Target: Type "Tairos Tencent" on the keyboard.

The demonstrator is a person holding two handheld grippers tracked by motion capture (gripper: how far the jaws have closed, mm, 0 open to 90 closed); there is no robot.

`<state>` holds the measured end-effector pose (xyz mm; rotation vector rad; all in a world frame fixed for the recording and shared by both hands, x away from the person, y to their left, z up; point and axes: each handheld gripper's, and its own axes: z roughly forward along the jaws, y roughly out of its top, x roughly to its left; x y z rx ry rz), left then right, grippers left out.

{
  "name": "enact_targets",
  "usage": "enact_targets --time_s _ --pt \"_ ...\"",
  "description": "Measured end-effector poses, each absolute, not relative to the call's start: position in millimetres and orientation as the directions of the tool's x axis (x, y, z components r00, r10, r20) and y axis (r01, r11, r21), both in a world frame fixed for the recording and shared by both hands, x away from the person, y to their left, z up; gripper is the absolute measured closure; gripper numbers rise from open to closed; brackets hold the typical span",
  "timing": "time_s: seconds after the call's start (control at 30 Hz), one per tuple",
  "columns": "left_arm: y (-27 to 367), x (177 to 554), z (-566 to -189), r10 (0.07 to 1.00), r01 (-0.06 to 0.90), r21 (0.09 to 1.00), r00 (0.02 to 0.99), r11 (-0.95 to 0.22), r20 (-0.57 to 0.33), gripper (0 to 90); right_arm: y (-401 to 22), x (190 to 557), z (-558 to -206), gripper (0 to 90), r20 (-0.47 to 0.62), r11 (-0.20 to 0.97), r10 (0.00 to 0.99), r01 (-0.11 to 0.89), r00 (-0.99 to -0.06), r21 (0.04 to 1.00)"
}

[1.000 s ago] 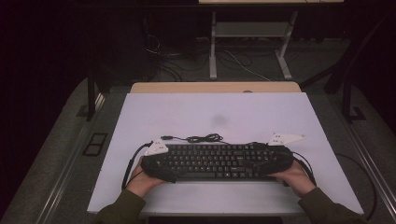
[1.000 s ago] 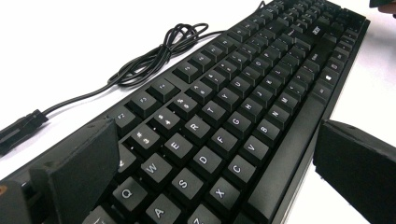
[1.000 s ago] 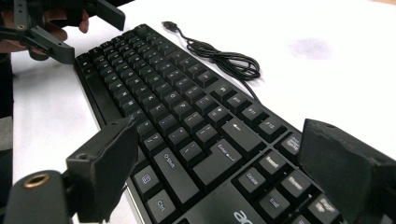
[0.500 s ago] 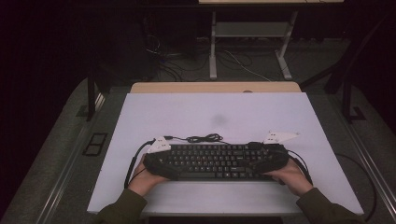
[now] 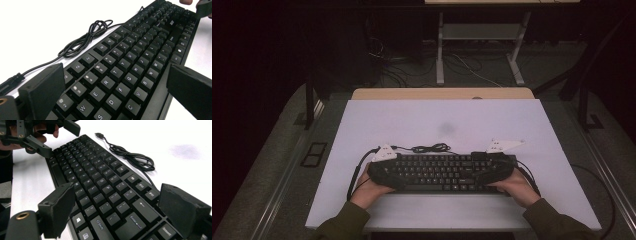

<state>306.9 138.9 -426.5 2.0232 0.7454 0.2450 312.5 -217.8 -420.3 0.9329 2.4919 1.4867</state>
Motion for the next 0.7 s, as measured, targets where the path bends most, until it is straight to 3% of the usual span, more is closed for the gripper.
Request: enact_targets --time_s 0.43,0.7 --pt "133 313 -425 0.597 0.405 0.833 0.794 -0.377 -0.116 5.2 -204 318 -421 14.3 0.219 0.356 0.533 0.452 -0.817 0.818" --pt "127 319 -422 0.598 0.405 0.833 0.793 -0.378 -0.114 14.4 -196 323 -420 16.4 0.215 0.366 0.525 0.446 -0.824 0.817"
